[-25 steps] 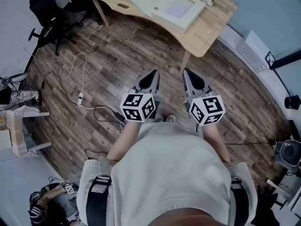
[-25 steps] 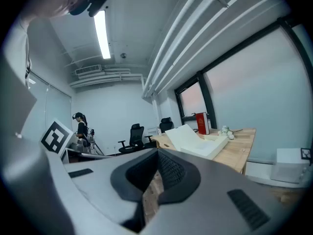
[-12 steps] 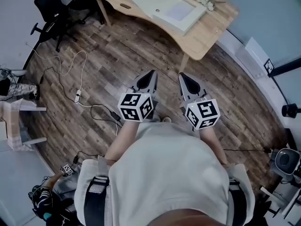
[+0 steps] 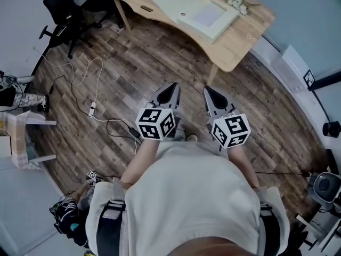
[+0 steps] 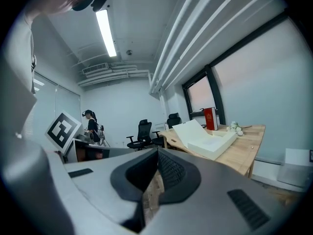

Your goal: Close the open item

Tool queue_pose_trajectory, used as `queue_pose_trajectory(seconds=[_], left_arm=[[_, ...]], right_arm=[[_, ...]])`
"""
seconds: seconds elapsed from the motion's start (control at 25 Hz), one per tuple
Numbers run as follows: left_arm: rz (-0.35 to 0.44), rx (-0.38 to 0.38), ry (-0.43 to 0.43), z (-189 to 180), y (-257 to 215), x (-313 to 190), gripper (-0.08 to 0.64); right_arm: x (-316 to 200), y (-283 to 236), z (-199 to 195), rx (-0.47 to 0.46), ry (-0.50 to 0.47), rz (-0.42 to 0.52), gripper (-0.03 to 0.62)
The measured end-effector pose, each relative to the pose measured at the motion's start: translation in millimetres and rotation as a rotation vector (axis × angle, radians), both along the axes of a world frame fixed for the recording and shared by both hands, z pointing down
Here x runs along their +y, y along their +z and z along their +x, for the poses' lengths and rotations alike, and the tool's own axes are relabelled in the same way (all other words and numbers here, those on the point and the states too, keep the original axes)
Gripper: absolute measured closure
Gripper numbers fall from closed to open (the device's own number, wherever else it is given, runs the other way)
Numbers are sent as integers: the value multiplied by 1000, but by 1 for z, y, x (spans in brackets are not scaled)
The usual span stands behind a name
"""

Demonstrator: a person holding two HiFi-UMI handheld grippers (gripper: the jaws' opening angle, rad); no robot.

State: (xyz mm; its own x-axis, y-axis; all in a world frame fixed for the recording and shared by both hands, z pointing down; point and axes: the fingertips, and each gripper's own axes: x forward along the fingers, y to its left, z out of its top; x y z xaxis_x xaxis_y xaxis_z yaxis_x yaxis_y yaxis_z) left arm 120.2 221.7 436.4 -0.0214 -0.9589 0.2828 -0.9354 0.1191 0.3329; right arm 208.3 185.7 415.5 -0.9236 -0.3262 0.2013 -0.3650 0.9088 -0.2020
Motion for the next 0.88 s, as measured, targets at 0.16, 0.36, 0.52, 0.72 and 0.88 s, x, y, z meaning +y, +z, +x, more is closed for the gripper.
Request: queue_pose_trajectory(seconds=[0.16,0.36,0.52,0.72,0.88], left_arm=[[-13,9,15,-7,4,-7,538],[-17,16,50,-21,8,-32,538],[-9,18,71,-40,5,-51,538],[5,22,82,-69,3,-78,538],[11,34,84,-96,1,-99,538]], right_arm=[[-6,5,-5,9,9,-17,574],[-28,10,-19,10,41,-30,574],[-43,8,-39,15,52,-26,574],[-69,4,-68,15,68,-12,574],[-89,0,-93,23,71,-4,572]])
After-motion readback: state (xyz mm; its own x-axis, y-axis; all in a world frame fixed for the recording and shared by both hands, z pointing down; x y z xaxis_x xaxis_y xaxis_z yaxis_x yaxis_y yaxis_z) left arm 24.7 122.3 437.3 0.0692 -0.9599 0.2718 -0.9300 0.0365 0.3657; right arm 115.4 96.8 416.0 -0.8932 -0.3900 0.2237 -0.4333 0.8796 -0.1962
